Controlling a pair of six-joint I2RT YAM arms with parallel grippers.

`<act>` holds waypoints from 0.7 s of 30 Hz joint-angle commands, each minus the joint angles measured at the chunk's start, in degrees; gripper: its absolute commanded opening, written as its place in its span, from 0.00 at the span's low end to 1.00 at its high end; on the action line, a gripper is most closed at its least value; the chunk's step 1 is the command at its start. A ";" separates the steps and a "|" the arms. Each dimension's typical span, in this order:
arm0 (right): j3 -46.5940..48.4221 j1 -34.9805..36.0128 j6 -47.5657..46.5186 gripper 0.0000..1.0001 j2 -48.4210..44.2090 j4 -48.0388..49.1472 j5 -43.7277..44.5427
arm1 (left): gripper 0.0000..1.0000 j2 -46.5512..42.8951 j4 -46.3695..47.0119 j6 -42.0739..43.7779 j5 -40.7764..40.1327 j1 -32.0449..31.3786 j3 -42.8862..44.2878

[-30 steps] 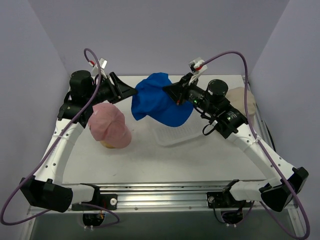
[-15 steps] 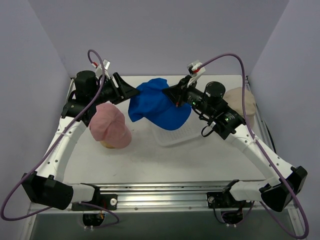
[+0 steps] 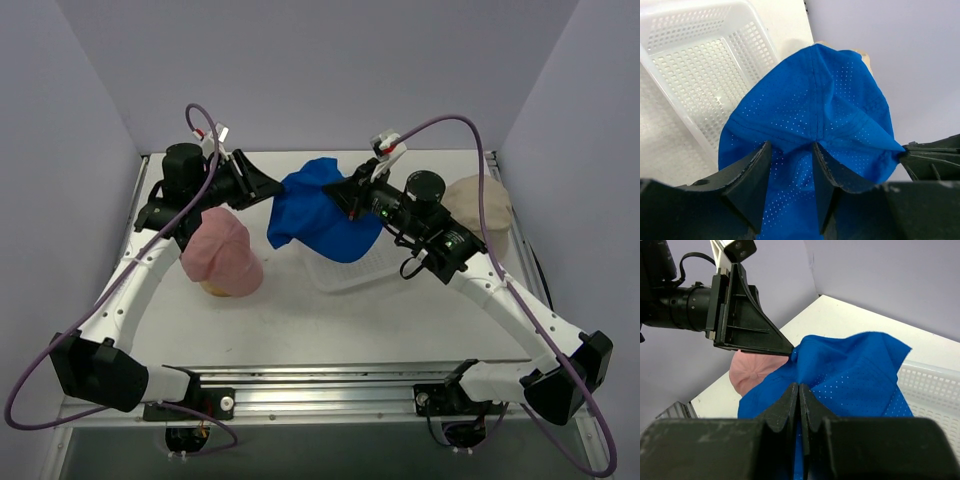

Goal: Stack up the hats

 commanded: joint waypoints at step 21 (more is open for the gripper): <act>-0.66 0.93 0.51 0.00 -2.47 5.57 1.28 | 0.59 -1.60 1.27 -1.45 -1.38 -0.47 -2.27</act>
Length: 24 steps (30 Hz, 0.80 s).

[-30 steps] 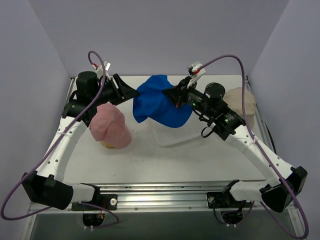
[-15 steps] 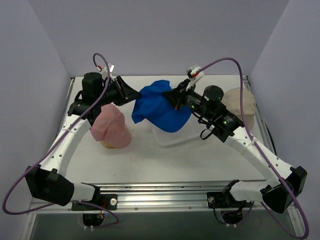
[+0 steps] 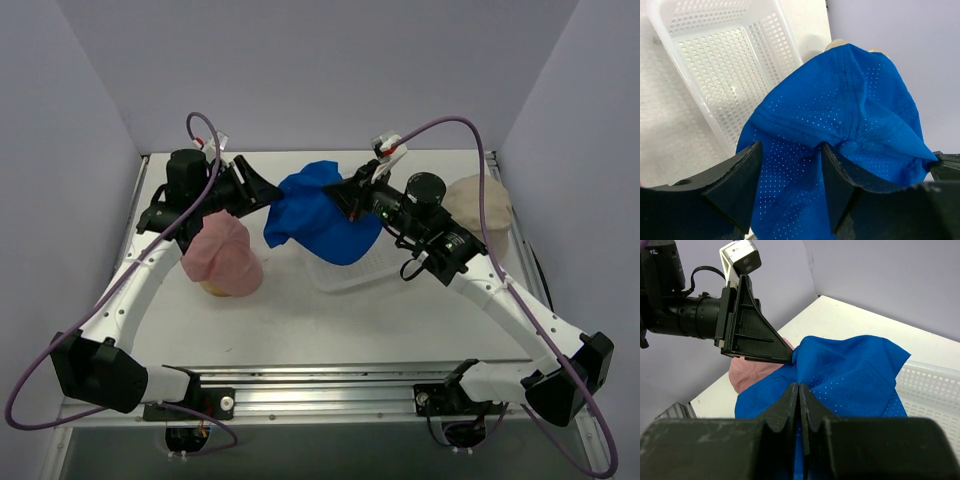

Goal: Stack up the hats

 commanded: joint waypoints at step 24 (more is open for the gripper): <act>-3.58 1.17 -0.06 0.00 -2.65 5.15 3.95 | 0.02 -4.24 -2.62 -0.15 -1.50 0.21 6.21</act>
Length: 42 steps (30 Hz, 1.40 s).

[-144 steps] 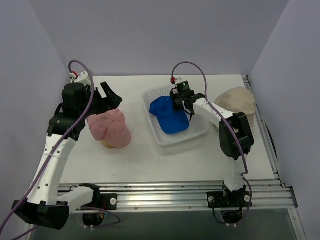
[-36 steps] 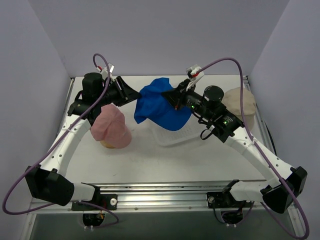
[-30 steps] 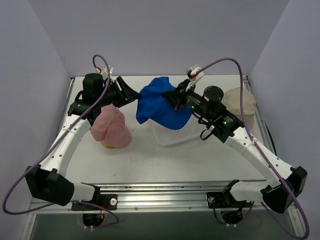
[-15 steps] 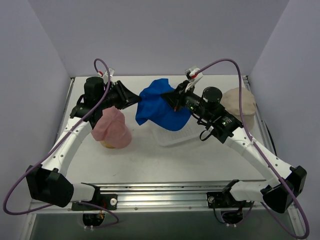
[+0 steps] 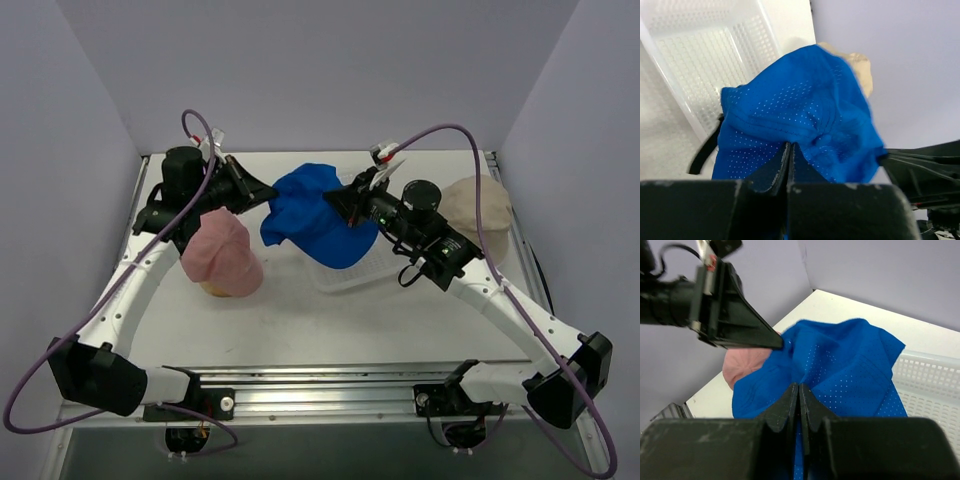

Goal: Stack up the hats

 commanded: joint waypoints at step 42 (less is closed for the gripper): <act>14.90 23.99 -3.40 0.00 20.09 11.87 18.76 | 0.02 -4.51 -43.05 33.69 -46.54 0.78 33.14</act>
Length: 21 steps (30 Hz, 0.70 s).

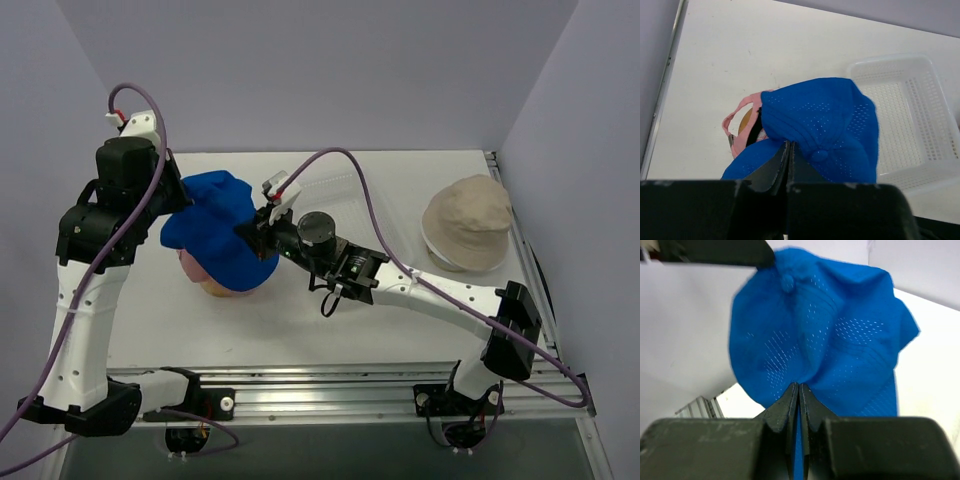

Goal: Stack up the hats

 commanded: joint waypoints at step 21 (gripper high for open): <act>7.37 -6.47 3.85 0.00 11.40 5.85 -7.65 | 0.02 5.44 5.62 8.10 -12.38 0.69 -1.22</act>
